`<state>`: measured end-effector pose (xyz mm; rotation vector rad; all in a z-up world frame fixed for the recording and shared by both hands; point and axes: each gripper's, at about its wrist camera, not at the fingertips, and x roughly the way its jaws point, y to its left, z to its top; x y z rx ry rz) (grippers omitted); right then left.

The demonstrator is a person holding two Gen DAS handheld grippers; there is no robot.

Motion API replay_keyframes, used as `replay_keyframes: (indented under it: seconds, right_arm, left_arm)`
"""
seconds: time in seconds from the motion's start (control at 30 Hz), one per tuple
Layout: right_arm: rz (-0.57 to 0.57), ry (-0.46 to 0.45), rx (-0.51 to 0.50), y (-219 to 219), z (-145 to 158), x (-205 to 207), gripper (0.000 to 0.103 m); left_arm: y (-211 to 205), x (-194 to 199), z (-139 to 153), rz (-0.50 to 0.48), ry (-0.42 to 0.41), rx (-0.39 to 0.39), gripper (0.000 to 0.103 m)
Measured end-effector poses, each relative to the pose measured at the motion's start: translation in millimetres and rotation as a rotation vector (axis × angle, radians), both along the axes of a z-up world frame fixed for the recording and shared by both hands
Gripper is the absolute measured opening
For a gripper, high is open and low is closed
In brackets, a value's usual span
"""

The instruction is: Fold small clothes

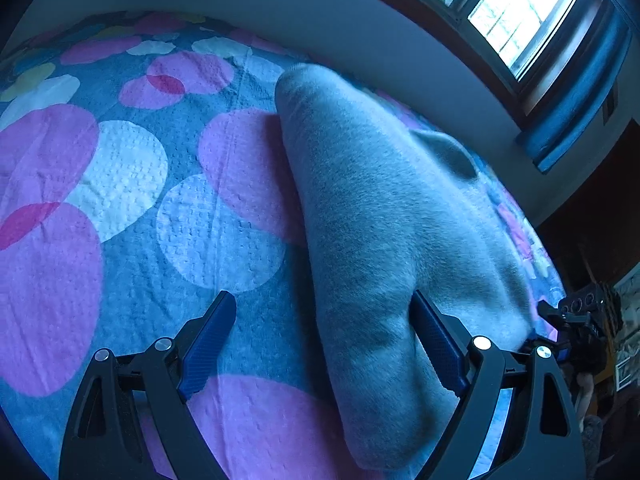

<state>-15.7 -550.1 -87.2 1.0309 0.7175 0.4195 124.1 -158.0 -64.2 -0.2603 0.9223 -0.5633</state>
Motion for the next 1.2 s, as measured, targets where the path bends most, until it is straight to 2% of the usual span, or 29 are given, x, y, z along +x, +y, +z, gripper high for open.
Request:
replay_keyframes:
  seconds: [0.07,0.17,0.33,0.43,0.63,0.8,0.97,1.1,1.2]
  right_arm:
    - [-0.032,-0.004,-0.038,-5,8,-7,0.073]
    - [-0.045,0.013,-0.106,-11,16,-8,0.077]
    - [-0.014,0.050,-0.167,-11,25,14,0.079]
    - [0.014,0.075,-0.203,-10,28,35,0.079]
    - [0.061,0.101,-0.209,-9,26,80,0.080]
    - [0.101,0.150,-0.207,-5,14,112,0.081]
    - [0.144,0.123,-0.204,3,10,136,0.094]
    - [0.165,0.118,-0.215,8,9,154,0.097]
    - [0.183,0.140,-0.253,16,12,167,0.101]
  left_arm:
    - [4,-4,7,0.010,-0.017,-0.005,0.087]
    - [14,0,13,0.012,-0.018,-0.023,0.087]
    - [17,24,10,-0.001,0.049,-0.074,0.087]
    - [9,40,5,-0.025,0.070,-0.072,0.087]
    - [0,61,3,-0.059,0.100,-0.131,0.087]
    - [-3,69,2,-0.093,0.106,-0.146,0.087]
    - [-6,82,-5,-0.113,0.155,-0.216,0.087]
    - [-9,96,-18,-0.122,0.245,-0.313,0.088]
    - [-14,98,-19,-0.143,0.244,-0.323,0.088]
